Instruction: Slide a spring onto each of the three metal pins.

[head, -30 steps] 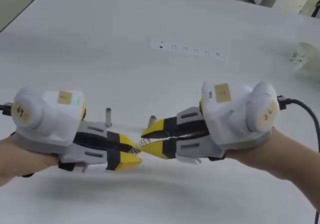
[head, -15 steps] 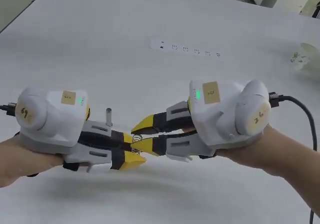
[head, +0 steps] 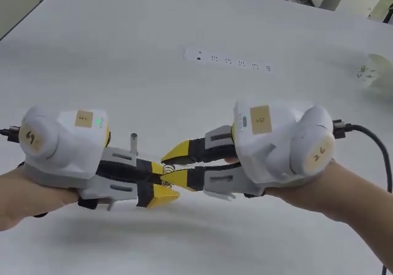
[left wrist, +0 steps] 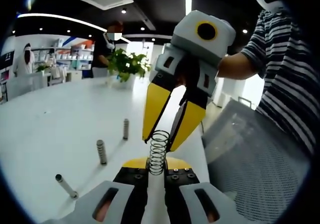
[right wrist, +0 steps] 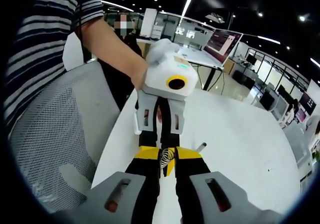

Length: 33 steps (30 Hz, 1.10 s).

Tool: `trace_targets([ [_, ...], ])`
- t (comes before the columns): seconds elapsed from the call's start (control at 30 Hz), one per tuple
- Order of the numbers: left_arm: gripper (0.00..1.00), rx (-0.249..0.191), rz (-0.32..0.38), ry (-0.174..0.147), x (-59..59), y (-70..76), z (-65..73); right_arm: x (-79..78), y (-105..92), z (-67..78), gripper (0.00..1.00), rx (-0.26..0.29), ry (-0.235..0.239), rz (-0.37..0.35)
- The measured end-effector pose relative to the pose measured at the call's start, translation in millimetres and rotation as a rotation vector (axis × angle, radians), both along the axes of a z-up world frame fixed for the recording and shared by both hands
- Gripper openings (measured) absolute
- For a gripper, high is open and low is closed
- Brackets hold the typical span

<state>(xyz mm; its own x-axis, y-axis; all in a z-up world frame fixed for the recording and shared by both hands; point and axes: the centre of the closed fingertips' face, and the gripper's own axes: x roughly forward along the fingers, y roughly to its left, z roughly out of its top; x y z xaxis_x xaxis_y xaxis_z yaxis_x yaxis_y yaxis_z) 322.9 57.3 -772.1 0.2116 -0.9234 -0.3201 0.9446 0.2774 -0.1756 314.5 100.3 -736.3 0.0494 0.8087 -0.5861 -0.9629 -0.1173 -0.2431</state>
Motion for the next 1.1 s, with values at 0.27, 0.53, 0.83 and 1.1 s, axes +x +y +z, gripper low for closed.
trace_targets([
  [0.27, 0.04, -0.002, 0.009, 0.021, -0.1, 0.9, -0.5, -1.6, 0.8, -0.7, 0.08, -0.016, -0.026, 0.018],
  [0.53, 0.11, -0.001, 0.026, 0.037, 0.7, 2.1, -1.1, -1.3, 0.6, -1.7, 0.08, -0.028, -0.042, 0.022],
  [0.83, 0.19, 0.008, 0.051, 0.045, 2.7, 7.2, -3.9, 1.2, -0.8, -1.0, 0.08, -0.03, -0.046, 0.014],
  [1.1, 0.24, 0.002, 0.078, 0.054, 4.6, 12.5, -3.4, 5.0, -2.5, -1.7, 0.08, -0.032, -0.041, -0.005],
])
